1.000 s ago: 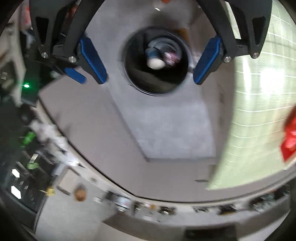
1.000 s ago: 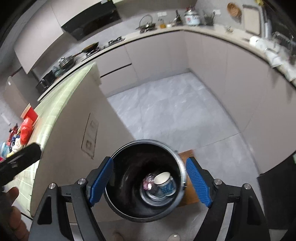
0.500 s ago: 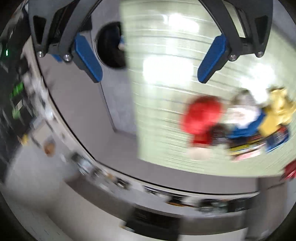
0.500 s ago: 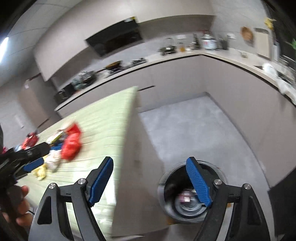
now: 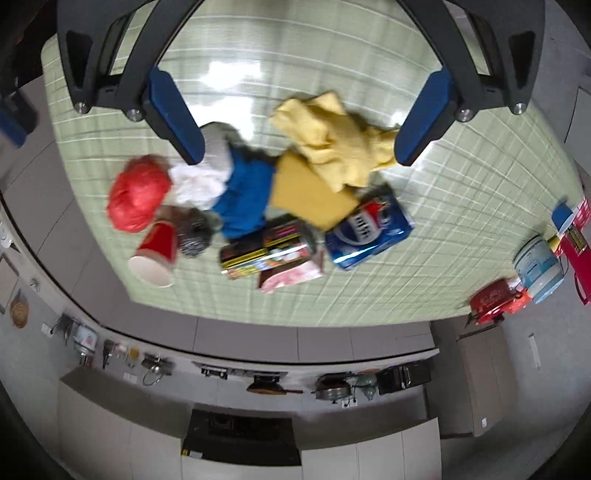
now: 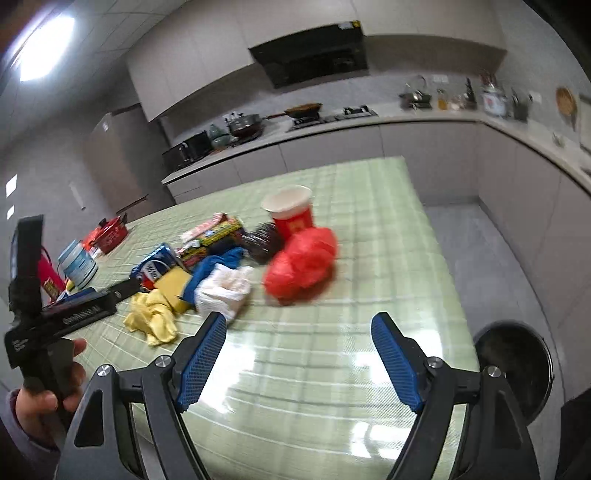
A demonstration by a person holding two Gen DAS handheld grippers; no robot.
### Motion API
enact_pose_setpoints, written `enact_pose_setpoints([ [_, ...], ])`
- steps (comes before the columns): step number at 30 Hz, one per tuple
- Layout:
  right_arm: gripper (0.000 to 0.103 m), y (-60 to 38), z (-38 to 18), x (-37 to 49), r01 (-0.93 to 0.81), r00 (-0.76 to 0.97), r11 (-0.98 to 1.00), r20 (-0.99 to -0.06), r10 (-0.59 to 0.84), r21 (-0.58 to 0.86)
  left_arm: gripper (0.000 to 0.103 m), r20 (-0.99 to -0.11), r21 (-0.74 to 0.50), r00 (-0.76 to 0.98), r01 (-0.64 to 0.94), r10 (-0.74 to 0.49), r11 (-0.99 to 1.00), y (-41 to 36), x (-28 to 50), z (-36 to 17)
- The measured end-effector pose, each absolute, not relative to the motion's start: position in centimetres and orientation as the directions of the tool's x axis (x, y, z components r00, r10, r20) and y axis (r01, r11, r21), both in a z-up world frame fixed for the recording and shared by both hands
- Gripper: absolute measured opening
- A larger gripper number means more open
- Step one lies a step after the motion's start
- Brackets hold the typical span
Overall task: Collect trash
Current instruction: 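Grasp the yellow cloth with left tool while right tool grasps the white tissue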
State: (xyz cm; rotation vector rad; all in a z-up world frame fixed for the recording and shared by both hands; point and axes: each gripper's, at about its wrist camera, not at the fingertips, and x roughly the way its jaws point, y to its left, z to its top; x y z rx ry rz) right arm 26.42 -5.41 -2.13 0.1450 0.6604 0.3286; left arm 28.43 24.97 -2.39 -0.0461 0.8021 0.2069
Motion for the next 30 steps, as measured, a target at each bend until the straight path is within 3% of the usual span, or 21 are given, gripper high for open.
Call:
enact_pose_setpoints([
  [2, 0.087, -4.3, -0.8, 26.1, -0.262, 0.77, 0.944, -0.547, 0.329, 0.201, 0.103, -0.724, 0.026, 0.67, -0.213, 0.165, 0.977, 26.2, 28.6, -2.5],
  [4, 0.102, -3.5, 0.2, 26.1, -0.258, 0.802, 0.954, -0.517, 0.299, 0.153, 0.103, -0.718, 0.023, 0.674, -0.229, 0.175, 0.973, 26.7, 28.6, -2.5],
  [8, 0.103, -3.0, -0.3, 28.5, -0.277, 0.753, 0.952, -0.586, 0.299, 0.131, 0.103, -0.7, 0.051, 0.681, -0.25, 0.213, 0.967, 27.1, 28.6, -2.1],
  [14, 0.103, -3.8, 0.6, 29.2, -0.277, 0.818, 0.958, -0.505, 0.277, 0.076, 0.103, -0.717, 0.043, 0.661, -0.276, 0.222, 0.96, 27.4, 29.3, -2.6],
  [18, 0.103, -4.4, -1.8, 33.3, -0.29, 0.68, 0.934, -0.641, 0.356, 0.211, 0.103, -0.733, 0.045, 0.64, -0.293, 0.231, 0.955, 28.4, 29.4, -3.4],
  [21, 0.103, -5.5, -2.7, 33.9, -0.211, 0.688, 0.926, -0.625, 0.368, 0.312, 0.103, -0.747, 0.076, 0.613, -0.305, 0.257, 0.949, 29.7, 29.7, -4.3],
  [30, 0.103, 0.0, -5.6, 35.0, -0.211, 0.608, 0.928, -0.702, 0.371, 0.308, 0.103, -0.811, 0.02, 0.567, -0.215, 0.142, 0.976, 32.7, 31.6, -6.4],
])
